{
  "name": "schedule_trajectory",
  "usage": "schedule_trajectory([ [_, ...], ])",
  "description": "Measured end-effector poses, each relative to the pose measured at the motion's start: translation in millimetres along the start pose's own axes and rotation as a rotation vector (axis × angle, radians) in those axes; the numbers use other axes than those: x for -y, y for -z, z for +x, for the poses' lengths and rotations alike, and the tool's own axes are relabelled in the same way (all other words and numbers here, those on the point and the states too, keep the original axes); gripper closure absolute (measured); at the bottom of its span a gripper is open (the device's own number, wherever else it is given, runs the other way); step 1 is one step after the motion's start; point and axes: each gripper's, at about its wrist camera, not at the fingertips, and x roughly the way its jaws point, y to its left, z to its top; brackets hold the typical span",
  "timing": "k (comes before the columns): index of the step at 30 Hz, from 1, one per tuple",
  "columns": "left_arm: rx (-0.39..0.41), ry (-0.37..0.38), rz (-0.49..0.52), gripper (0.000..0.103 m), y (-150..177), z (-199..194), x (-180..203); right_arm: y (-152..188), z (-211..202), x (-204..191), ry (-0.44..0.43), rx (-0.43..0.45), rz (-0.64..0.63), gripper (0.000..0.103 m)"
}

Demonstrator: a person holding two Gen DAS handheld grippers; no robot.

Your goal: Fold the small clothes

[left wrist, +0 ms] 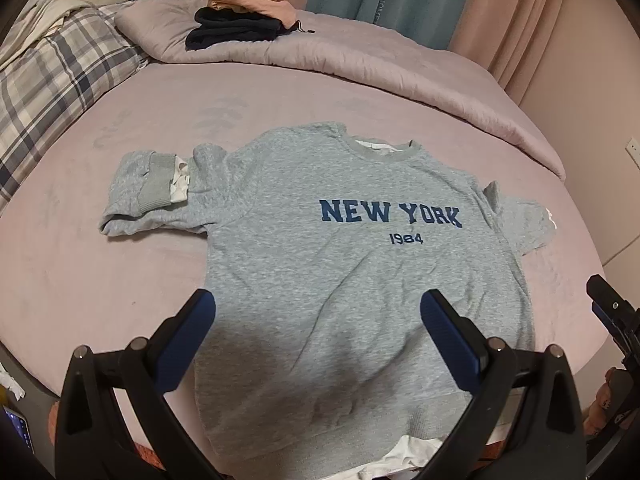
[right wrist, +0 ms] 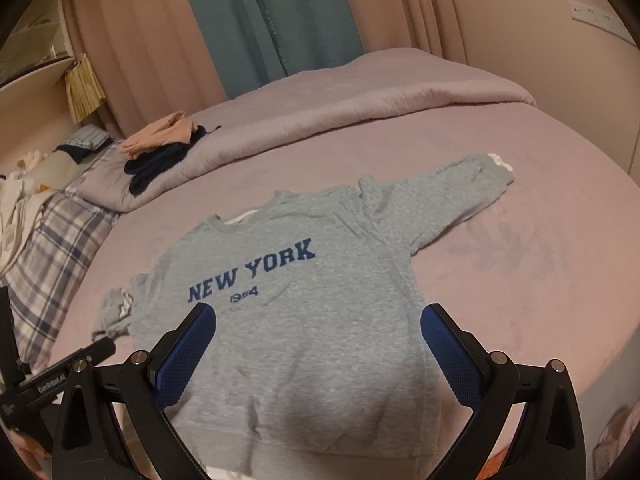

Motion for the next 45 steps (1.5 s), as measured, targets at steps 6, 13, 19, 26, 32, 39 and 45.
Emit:
schedule_trajectory([
  [6,-0.010,-0.001,-0.007,0.001,0.8,1.8,-2.5,0.0,2.4,7.2,0.002,-0.002,0.015,0.001],
  [13,-0.033,0.012,-0.026,0.001,-2.2,7.1,-3.8,-10.6,2.7,28.3,-0.008,0.022,0.060,0.001],
  [19,-0.034,-0.008,-0.039,0.002,-6.4,11.5,-3.6,-35.4,17.8,77.1,-0.014,0.016,0.162,0.001],
  [26,-0.045,-0.015,-0.069,0.005,-14.4,20.4,-4.7,-69.9,61.4,149.5,0.007,-0.033,0.334,0.012],
  [32,-0.059,-0.013,-0.085,0.008,-20.6,29.6,-4.2,-93.8,125.0,201.5,0.077,-0.107,0.458,0.035],
  [39,-0.080,-0.023,-0.098,0.009,-24.0,34.8,-9.6,-108.6,166.3,247.1,0.115,-0.121,0.625,0.046],
  [45,-0.074,-0.046,-0.126,0.009,-25.3,35.8,-19.4,-105.6,181.9,258.4,0.163,-0.141,0.645,0.062],
])
